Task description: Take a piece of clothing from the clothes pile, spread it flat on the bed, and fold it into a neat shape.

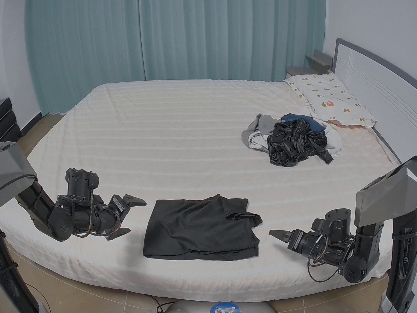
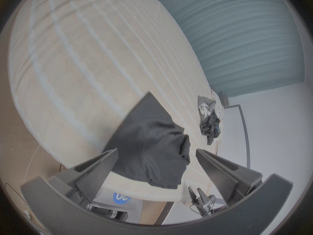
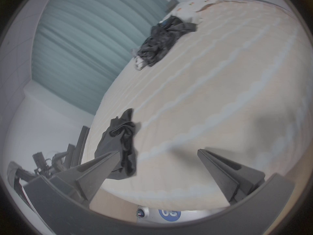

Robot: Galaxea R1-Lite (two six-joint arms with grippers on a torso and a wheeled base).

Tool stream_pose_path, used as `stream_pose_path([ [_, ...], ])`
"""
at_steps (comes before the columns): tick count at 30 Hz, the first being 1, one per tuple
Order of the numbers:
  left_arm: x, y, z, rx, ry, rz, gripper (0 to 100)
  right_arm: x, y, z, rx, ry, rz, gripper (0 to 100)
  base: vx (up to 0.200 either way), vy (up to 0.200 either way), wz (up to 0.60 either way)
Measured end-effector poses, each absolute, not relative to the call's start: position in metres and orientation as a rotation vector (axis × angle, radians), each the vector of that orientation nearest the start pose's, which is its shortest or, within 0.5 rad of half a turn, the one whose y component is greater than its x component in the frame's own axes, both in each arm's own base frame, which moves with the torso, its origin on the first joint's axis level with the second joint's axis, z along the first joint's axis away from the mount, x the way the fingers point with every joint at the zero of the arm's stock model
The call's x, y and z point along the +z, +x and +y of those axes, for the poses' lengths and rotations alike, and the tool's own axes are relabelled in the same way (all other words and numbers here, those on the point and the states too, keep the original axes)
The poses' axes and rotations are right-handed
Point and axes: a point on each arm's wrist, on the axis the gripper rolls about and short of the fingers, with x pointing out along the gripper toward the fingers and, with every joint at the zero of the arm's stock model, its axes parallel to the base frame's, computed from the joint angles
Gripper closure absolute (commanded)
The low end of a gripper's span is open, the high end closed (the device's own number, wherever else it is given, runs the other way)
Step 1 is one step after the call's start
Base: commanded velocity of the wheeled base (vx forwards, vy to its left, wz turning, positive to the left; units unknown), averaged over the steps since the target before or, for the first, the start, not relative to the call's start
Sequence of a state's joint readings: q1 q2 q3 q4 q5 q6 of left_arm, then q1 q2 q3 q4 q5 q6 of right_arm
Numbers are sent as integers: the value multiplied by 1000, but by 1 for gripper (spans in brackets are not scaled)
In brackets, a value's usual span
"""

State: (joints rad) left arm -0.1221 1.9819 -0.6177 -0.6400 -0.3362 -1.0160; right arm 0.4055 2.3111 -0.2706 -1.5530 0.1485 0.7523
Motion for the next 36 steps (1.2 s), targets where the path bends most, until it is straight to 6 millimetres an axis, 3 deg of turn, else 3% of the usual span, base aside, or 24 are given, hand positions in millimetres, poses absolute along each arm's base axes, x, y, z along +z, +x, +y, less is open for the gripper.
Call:
stream_pose_path([
  [4, 45, 309, -39, -13, -1034, 874, 0, -18, 263, 118, 371, 615, 648, 0, 0, 200, 0],
  [14, 26, 316, -32, 14, -1041, 868, 0, -27, 278, 111, 375, 555, 621, 0, 0, 0, 0],
  [24, 20, 316, -32, 24, -1042, 882, 0, -33, 289, 113, 412, 491, 597, 0, 0, 0, 0],
  [35, 19, 316, -32, 27, -1041, 885, 0, -39, 292, 102, 377, 479, 613, 0, 0, 0, 0],
  [36, 19, 316, -32, 27, -1041, 885, 0, -39, 291, 103, 378, 479, 615, 100, 0, 0, 0],
])
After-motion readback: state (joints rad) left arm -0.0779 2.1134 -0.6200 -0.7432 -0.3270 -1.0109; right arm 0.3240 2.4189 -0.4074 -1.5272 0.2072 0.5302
